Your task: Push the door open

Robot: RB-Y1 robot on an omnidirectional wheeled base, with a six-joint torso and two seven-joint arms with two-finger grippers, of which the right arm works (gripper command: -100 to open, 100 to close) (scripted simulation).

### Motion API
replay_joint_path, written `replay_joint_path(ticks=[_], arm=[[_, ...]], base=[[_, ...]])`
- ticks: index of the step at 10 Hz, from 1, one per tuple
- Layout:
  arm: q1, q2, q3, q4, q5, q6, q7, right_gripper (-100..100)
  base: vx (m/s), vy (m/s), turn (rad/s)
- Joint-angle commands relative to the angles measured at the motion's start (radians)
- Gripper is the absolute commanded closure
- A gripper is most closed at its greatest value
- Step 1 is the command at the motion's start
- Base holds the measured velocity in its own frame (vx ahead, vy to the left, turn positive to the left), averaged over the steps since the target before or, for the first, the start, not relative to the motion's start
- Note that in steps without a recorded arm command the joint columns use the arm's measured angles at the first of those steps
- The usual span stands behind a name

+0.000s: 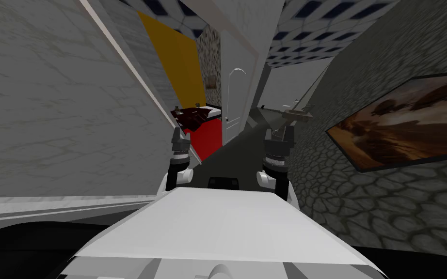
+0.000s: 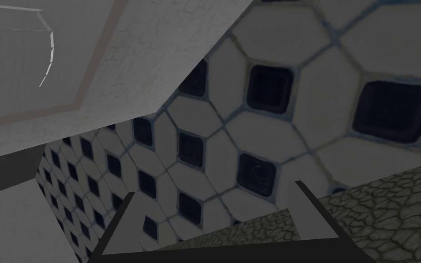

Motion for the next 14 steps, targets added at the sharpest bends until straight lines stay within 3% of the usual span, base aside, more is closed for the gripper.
replay_joint_path(ticks=[1,9,14], arm=[[-0.019,-0.008,0.002,0.035,-0.016,0.004,0.012,-100],[-0.092,-0.030,0.008,0.168,-0.075,0.020,0.059,-100],[-0.160,-0.044,0.014,0.293,-0.131,0.035,0.102,-100]], base=[[0.061,-0.027,0.152],[0.097,-0.069,0.105],[0.107,-0.089,0.151]])
